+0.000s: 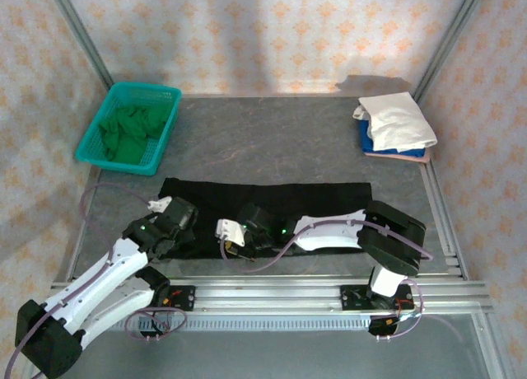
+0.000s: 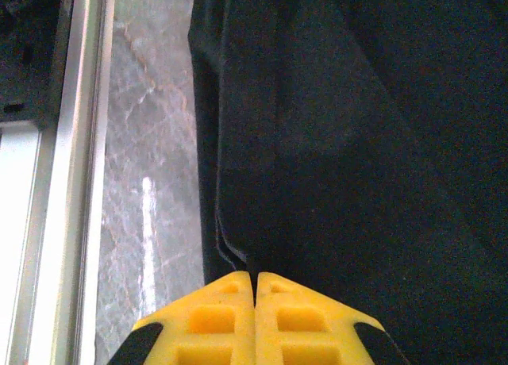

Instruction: Fold and stack the t-shirts

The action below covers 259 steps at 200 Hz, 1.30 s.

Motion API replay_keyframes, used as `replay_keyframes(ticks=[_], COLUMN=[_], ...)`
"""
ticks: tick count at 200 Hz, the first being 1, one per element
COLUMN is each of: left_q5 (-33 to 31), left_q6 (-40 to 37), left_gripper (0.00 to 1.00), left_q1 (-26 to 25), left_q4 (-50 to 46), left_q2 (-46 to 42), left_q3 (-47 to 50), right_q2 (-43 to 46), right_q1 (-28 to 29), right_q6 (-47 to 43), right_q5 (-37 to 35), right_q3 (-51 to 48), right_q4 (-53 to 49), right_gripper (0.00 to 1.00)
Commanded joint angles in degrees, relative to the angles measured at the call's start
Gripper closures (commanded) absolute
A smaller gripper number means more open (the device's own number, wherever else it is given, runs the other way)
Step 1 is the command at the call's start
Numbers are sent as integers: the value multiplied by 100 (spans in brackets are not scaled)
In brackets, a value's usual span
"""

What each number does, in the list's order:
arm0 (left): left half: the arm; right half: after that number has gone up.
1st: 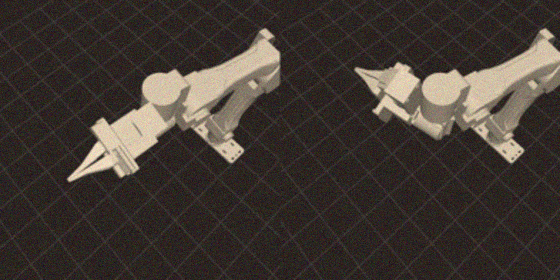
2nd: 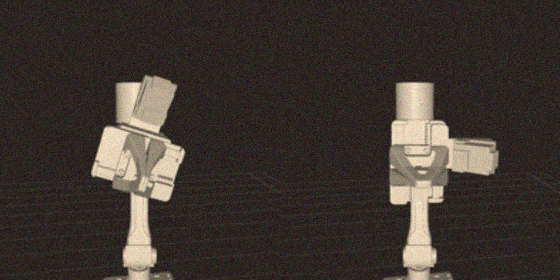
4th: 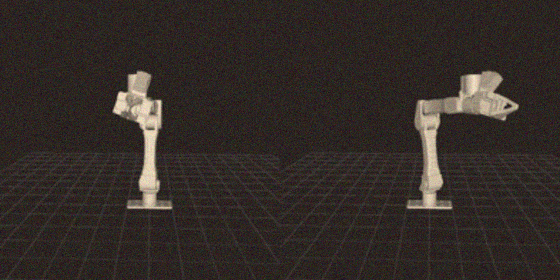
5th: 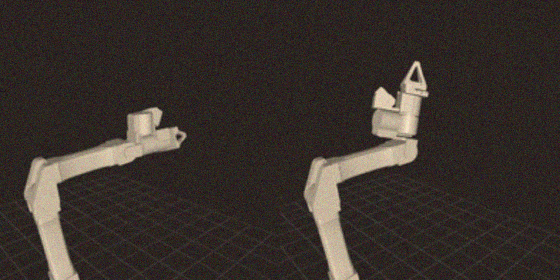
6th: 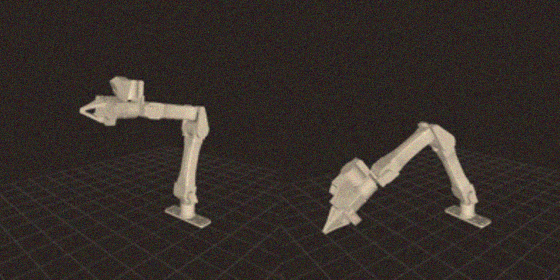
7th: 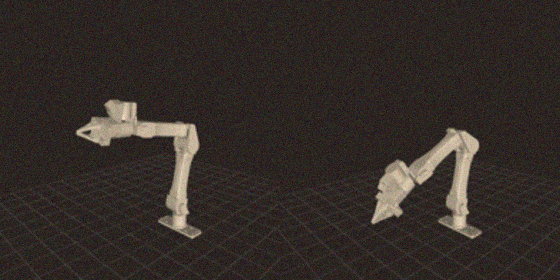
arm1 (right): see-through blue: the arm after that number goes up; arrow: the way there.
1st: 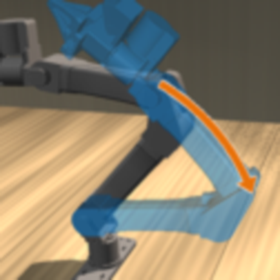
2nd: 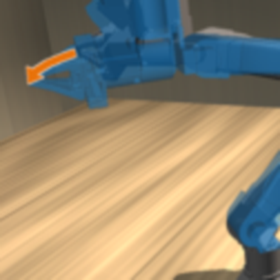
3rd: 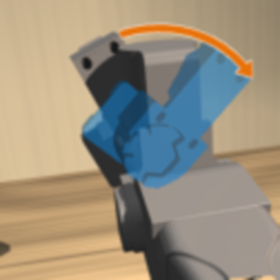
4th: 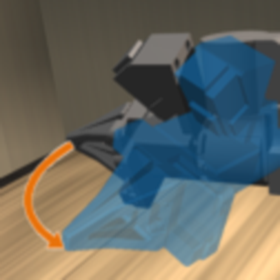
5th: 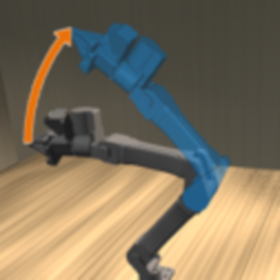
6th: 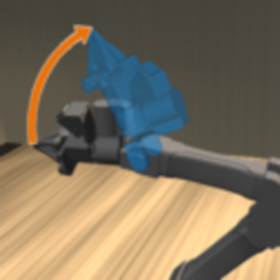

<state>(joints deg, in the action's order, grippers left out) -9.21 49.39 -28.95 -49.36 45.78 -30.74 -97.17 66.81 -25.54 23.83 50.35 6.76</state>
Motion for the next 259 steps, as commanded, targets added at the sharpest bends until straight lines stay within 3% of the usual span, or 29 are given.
replay_keyframes(ticks=[1,11,30,62,77,97,119,140,152,175,201,227,259], left_q5=[-262,-282,-335,-529,-625,-592,-613,-447,-247,-216,-173,-49,171], left_q6=[38,61,63,34,-55,-267,-482,-756,-881,-1007,-1178,-1442,-1716], left_gripper=[95,81,69,60,53,51,49,48,48,47,47,46,47], left_q1=[-94,-104,-111,-107,-102,-103,-91,123,315,447,648,775,836], left_q4=[-316,-319,-325,-418,-328,157,586,1010,1264,1591,1646,1622,1338], left_q2=[12,-20,-57,-78,-32,365,1402,2582,3200,4105,5027,5880,7146], left_q3=[-124,-117,-124,-293,-400,-523,-930,-1331,-1511,-1847,-2416,-3248,-4703], right_q2=[-81,-78,-114,-118,-3,344,978,1482,1481,887,402,435,469], right_q1=[0,-9,-18,-59,-90,-102,-170,-469,-819,-1672,-2195,-2582,-2798], right_q6=[16,4,22,-65,-50,9,168,753,1336,2440,3377,3986,4368], right_q5=[191,189,233,161,124,57,-283,-1564,-2438,-3127,-3730,-3418,-3703], right_q3=[-164,-257,-307,-210,-151,-82,-314,-806,-883,-264,-79,-337,-496], right_q4=[-89,-53,-45,-364,-530,-794,-830,-392,-297,-1379,-2133,-2309,-2722], right_gripper=[100,100,99,92,75,68,55,27,19,18,19,18,17])
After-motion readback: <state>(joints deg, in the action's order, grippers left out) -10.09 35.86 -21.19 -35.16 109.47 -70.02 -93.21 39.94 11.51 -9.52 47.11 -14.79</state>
